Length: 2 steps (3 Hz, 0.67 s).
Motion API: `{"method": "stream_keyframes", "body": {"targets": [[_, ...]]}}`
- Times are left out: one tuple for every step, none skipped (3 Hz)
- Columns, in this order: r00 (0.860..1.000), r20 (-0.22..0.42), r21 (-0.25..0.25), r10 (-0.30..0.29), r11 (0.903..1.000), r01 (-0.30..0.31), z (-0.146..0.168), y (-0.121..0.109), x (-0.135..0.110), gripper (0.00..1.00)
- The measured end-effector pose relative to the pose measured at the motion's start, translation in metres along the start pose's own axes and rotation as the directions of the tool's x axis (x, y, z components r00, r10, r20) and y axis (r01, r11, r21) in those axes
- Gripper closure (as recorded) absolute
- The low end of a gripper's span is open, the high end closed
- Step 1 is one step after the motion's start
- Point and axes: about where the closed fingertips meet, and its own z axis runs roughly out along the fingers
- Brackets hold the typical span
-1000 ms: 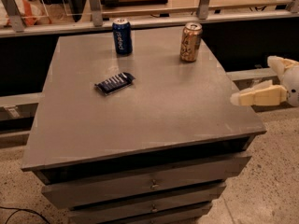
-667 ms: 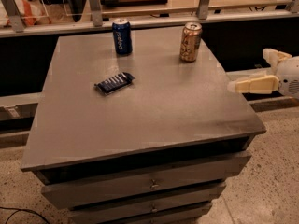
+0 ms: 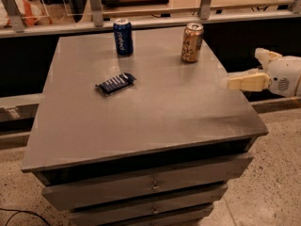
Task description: Move orange can near rxbar blueberry
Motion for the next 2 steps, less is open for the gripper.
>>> {"method": "stream_keyframes", "body": {"targets": [[0.999, 0.038, -0.019, 0.027, 0.9995, -0.026, 0.032, -0.009, 0.0, 0.0], [0.998, 0.053, -0.043, 0.038, 0.9984, -0.035, 0.066, -0.015, 0.001, 0.0]]}}
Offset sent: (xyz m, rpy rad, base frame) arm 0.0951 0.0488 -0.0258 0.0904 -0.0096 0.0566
